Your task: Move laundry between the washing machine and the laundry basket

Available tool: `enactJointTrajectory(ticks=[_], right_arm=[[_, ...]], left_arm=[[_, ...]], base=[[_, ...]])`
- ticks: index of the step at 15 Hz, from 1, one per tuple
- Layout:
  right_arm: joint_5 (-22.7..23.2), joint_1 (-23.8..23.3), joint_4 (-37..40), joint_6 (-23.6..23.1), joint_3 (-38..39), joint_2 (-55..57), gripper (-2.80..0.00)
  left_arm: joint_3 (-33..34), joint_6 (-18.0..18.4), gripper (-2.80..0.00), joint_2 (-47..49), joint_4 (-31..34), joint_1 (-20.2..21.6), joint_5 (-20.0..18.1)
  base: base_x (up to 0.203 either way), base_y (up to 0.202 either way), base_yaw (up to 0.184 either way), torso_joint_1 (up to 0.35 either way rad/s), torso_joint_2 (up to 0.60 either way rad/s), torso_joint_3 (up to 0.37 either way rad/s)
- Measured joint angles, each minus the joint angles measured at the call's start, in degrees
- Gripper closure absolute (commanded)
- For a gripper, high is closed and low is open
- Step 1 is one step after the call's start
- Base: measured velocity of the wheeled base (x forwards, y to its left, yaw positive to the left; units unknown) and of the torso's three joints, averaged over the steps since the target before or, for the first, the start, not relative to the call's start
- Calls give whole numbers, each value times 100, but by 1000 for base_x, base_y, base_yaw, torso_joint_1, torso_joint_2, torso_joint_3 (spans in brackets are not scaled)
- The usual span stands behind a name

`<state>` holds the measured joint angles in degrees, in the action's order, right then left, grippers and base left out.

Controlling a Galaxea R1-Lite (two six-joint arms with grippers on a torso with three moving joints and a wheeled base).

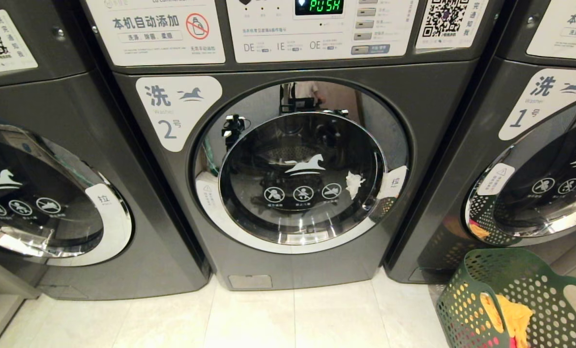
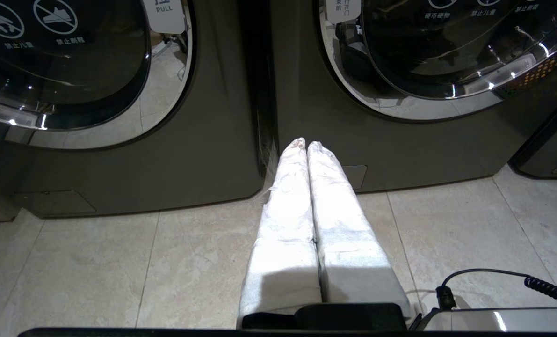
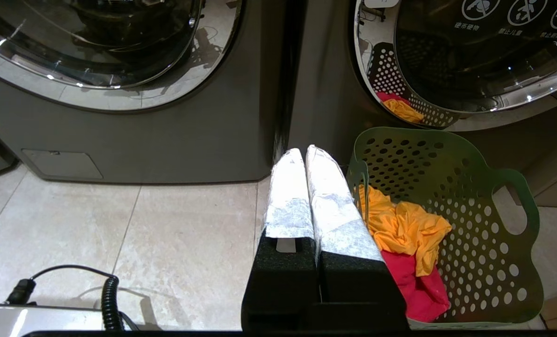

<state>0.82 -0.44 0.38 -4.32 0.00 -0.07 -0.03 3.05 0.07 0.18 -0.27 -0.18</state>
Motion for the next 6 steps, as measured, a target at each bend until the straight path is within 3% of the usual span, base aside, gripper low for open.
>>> enactJointTrajectory(ticks=[6], right_arm=[[21,0,4,-150,0,0,0]], left_arm=[[-4,-106,0,0,-8,0,18]], base=[[0,0,0,0,0,0]])
